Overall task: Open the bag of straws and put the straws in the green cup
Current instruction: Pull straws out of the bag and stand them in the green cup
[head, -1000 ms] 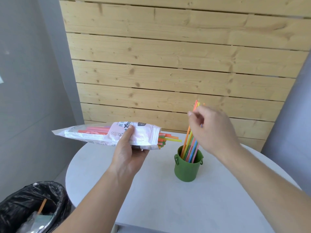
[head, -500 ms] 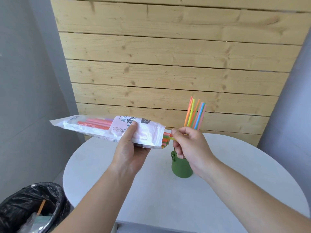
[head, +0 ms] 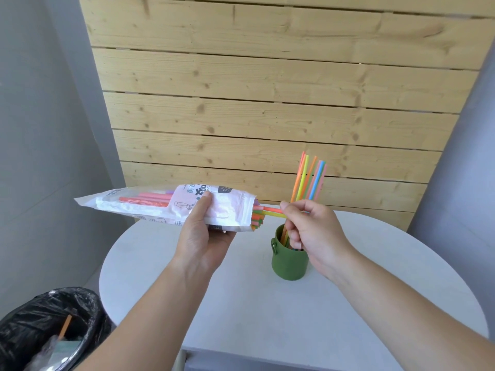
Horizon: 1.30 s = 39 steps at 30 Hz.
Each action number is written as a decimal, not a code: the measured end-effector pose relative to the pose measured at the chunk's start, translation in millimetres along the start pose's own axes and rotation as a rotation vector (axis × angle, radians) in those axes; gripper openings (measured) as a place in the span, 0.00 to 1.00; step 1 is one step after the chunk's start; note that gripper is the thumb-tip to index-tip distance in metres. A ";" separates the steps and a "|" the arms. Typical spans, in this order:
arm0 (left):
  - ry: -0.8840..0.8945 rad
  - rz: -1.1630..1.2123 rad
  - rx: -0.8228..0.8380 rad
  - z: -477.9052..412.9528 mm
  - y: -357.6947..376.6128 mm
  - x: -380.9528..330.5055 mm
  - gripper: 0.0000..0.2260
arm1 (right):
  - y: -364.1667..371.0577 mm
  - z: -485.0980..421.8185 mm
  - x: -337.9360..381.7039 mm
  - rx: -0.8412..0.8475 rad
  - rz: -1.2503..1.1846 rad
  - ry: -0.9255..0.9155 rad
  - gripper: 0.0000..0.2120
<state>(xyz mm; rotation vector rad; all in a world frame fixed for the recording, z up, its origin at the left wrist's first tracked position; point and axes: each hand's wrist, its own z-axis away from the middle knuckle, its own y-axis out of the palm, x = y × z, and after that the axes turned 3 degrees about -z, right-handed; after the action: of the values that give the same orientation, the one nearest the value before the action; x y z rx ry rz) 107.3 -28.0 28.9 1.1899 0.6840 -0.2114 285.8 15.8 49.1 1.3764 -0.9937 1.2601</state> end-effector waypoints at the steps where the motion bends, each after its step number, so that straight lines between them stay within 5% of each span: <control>1: 0.009 0.003 -0.012 0.3 -0.1 -2.6 0.19 | -5.0 -2.6 3.0 -0.002 -0.009 -0.001 0.06; 8: 0.054 -0.037 -0.018 -0.8 -4.4 -15.4 0.12 | -52.2 -15.9 37.6 0.024 0.015 -0.013 0.07; 16: 0.056 0.034 -0.038 -5.1 -8.9 -16.5 0.14 | -118.0 -22.2 91.5 0.048 0.306 -0.122 0.06; 20: 0.035 0.019 -0.042 -3.0 -5.7 -14.0 0.06 | -134.3 -25.8 108.9 0.034 0.474 -0.147 0.04; 39: -0.002 -0.011 -0.028 10.3 3.6 -11.5 0.17 | -120.9 -41.4 133.7 0.046 0.970 -0.113 0.05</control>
<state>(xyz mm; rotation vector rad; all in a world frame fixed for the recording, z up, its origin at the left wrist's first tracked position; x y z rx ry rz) 104.0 -38.2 40.5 1.1596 0.6893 -0.2114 412.8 84.6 164.7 0.9982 -1.8338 1.9046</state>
